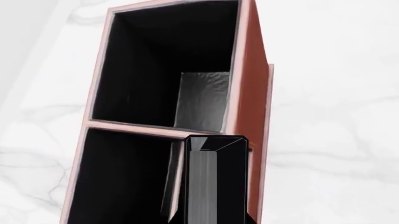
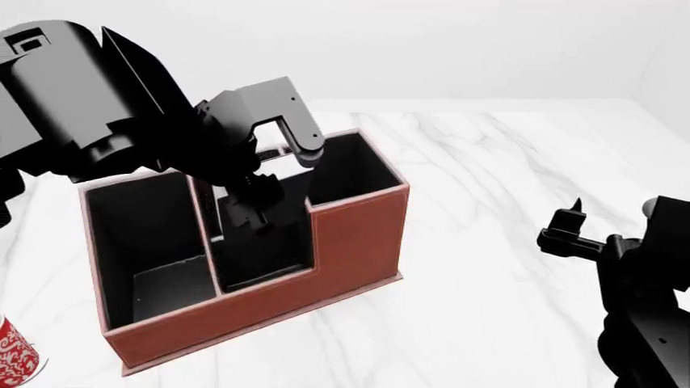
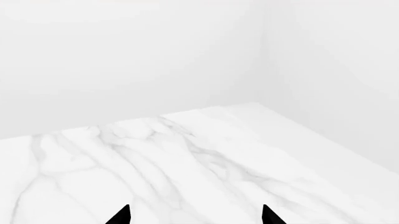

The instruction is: Pick up the book and place it in the back compartment of the caddy.

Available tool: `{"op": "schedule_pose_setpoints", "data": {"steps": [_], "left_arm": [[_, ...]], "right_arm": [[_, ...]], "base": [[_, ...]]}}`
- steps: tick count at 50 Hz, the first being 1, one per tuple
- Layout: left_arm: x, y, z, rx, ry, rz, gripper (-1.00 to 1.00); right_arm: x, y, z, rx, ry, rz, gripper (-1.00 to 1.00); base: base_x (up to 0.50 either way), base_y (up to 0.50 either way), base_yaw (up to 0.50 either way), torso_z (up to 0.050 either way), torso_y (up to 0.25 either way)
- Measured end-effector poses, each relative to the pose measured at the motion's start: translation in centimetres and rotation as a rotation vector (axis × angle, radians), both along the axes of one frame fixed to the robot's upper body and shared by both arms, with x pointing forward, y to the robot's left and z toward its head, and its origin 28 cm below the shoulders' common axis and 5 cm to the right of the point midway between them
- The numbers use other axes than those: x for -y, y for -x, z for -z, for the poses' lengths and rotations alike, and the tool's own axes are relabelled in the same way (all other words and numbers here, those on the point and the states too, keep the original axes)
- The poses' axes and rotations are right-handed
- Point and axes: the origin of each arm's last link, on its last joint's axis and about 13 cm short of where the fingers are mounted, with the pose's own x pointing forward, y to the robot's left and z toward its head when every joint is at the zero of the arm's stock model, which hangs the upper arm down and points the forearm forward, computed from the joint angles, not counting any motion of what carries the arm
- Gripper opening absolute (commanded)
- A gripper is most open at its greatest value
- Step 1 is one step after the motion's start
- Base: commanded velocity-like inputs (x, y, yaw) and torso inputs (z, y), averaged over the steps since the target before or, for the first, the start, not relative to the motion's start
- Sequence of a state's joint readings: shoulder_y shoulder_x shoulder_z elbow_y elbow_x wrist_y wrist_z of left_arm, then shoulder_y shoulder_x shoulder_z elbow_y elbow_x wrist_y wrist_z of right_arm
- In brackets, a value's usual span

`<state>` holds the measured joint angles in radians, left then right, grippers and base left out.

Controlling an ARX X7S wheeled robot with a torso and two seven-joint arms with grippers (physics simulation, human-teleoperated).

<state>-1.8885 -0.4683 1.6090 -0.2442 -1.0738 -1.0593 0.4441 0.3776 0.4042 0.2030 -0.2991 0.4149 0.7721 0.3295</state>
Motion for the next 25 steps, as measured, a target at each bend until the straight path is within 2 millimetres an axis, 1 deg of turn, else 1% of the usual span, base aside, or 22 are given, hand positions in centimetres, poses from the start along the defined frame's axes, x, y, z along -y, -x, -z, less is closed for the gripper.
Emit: {"op": "schedule_pose_setpoints", "data": {"steps": [16,25], "left_arm": [[-0.2,-0.7,1.0,-0.019,-0.004,-0.010,-1.00],[-0.3,-1.2,1.9,-0.034,-0.004,-0.013,-1.00]], "right_arm": [[-0.1,0.0,0.0,-0.002,0.001,0.001,1.00],[0.0,0.0,0.1,-0.003,0.001,0.002,1.00]], "base": [[0.00,0.00,0.00,0.000,0.001],[0.00,0.00,0.00,0.000,0.001]]}}
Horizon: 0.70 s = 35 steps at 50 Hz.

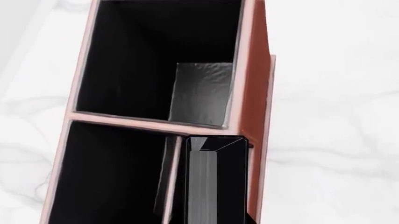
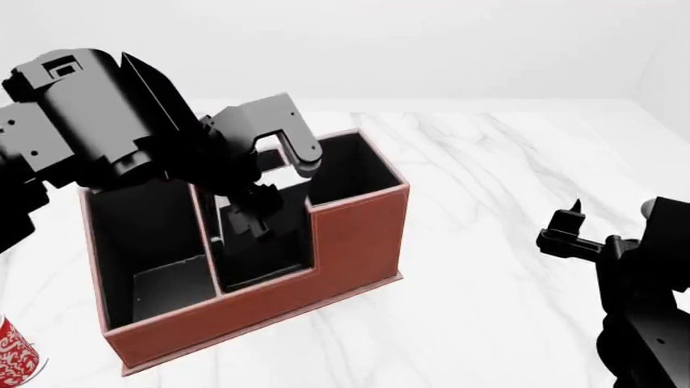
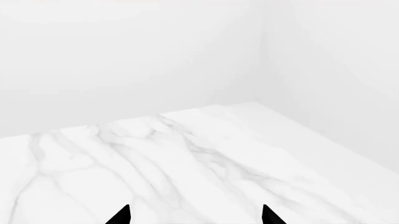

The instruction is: Pick up the book and place it in the back compartment of the caddy.

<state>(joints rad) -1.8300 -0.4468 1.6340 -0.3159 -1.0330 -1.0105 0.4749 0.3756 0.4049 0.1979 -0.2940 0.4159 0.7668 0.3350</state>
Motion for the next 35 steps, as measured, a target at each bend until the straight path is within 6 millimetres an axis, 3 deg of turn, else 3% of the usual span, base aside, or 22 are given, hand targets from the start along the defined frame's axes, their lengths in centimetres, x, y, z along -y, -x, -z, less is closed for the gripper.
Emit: {"op": "schedule_pose_setpoints", "data": {"steps": [35], "left_arm": [[-0.6,-1.7,3.4,-0.064,0.000,-0.024,-1.00]], "right_arm": [[0.2,0.1,0.5,-0.010,-0.003,0.007,1.00]], "base": [[0.00,0.00,0.00,0.000,0.001]]}}
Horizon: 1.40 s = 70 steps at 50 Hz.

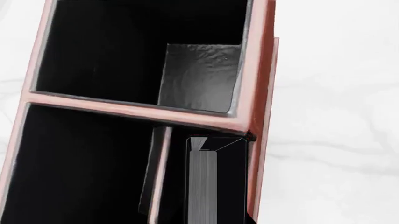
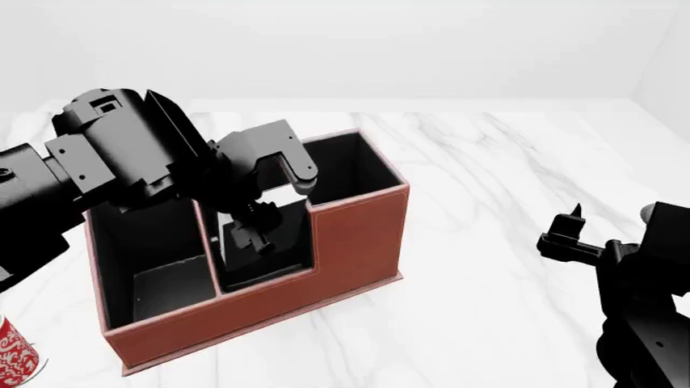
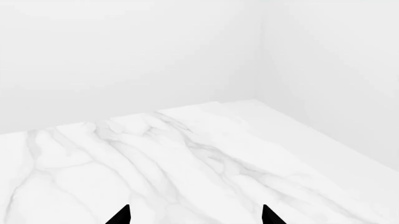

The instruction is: Pick up the book and place it in the back compartment of the caddy.

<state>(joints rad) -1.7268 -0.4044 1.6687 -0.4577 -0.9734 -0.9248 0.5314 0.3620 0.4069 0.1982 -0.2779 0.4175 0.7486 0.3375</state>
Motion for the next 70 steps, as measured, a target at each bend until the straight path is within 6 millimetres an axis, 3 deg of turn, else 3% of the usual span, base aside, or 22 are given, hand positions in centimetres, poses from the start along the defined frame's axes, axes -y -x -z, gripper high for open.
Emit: {"op": "schedule_pose_setpoints", "data": {"steps": [54,55,70], "left_arm": [[-0.8,-2.9,5.4,-0.078,0.009,-0.040,-1.00],[-0.9,-2.9,5.4,-0.078,0.010,-0.041,1.00],[-0.9,-3.0,4.4,-0.055,0.015,-0.050,1.00]], "right_arm": [[0.1,0.2,0.6,-0.007,-0.006,0.006,1.00],[0.1,0.1,0.6,-0.007,-0.006,0.006,1.00],[0.1,0.1,0.8,-0.009,-0.008,0.006,1.00]], "base": [[0.00,0.00,0.00,0.000,0.001],[0.00,0.00,0.00,0.000,0.000],[0.00,0.00,0.00,0.000,0.000]]}}
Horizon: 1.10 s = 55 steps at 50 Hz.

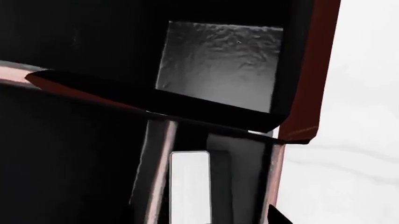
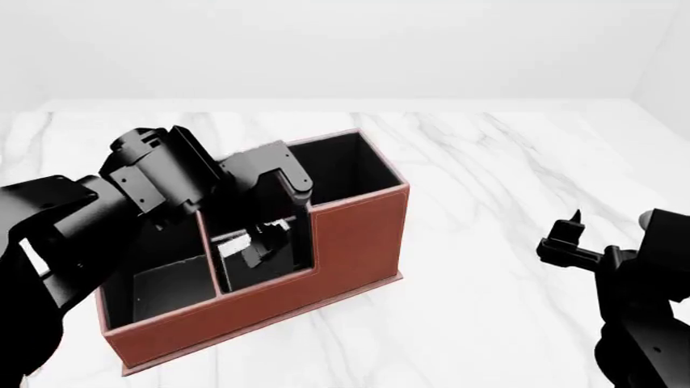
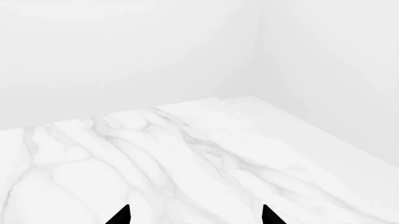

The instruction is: Pick up the book and place it in the back compartment of the caddy.

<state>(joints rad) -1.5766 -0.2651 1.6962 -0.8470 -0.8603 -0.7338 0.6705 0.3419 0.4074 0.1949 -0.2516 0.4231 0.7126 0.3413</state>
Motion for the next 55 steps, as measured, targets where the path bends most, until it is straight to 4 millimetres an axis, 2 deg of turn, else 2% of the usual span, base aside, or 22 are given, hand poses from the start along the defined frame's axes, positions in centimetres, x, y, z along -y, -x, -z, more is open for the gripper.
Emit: {"op": "schedule_pose_setpoints", "data": {"steps": [4,8,12,21,25,29,32,36,45,49,55], "left_arm": [[0.0,0.2,-0.6,0.015,-0.006,-0.001,1.00],[0.1,0.7,-2.3,0.047,-0.014,-0.004,1.00],[0.5,1.6,-5.0,0.096,-0.021,-0.004,1.00],[1.3,5.2,-12.9,0.218,-0.026,-0.015,1.00],[1.3,6.7,-15.0,0.254,-0.026,-0.023,1.00],[1.3,8.4,-15.9,0.285,0.017,-0.028,1.00],[1.6,9.5,-15.5,0.358,0.094,-0.029,1.00],[2.2,10.7,-13.3,0.567,0.250,-0.056,1.00],[2.6,13.3,-5.9,1.081,0.581,-0.255,1.00],[2.8,14.0,-3.7,1.210,0.681,-0.329,1.00],[2.8,14.8,-1.6,1.317,0.790,-0.414,1.00]], "right_arm": [[0.0,0.0,0.1,-0.002,-0.001,0.001,1.00],[0.1,0.0,0.2,-0.003,-0.002,0.002,1.00],[0.0,0.0,0.2,-0.003,-0.002,0.001,1.00],[-0.1,0.0,-0.2,0.004,0.003,-0.006,1.00],[-0.3,0.0,-0.6,0.008,0.010,-0.012,1.00],[-0.7,-0.1,-1.3,0.030,0.019,-0.031,1.00],[-1.1,-0.1,-2.2,0.081,0.030,-0.061,1.00],[-2.3,-0.1,-3.6,0.185,0.068,-0.114,1.00],[-5.9,0.6,-6.1,0.469,0.208,-0.210,1.00],[-7.0,1.2,-6.6,0.556,0.241,-0.237,1.00],[-7.9,1.8,-6.8,0.636,0.269,-0.260,1.00]], "base": [[0.00,0.00,0.00,0.000,0.003],[0.00,0.00,0.00,0.000,0.000],[0.00,0.00,0.00,0.000,0.000],[0.00,0.00,0.00,0.000,0.000],[0.00,0.00,0.00,0.000,0.000],[0.00,0.00,0.00,0.000,0.000],[0.00,0.00,0.00,0.000,0.000],[0.00,0.00,0.00,0.000,0.000],[0.00,0.00,0.00,0.000,0.000],[0.00,0.00,0.00,0.000,0.000],[0.00,0.00,0.00,0.000,0.000]]}}
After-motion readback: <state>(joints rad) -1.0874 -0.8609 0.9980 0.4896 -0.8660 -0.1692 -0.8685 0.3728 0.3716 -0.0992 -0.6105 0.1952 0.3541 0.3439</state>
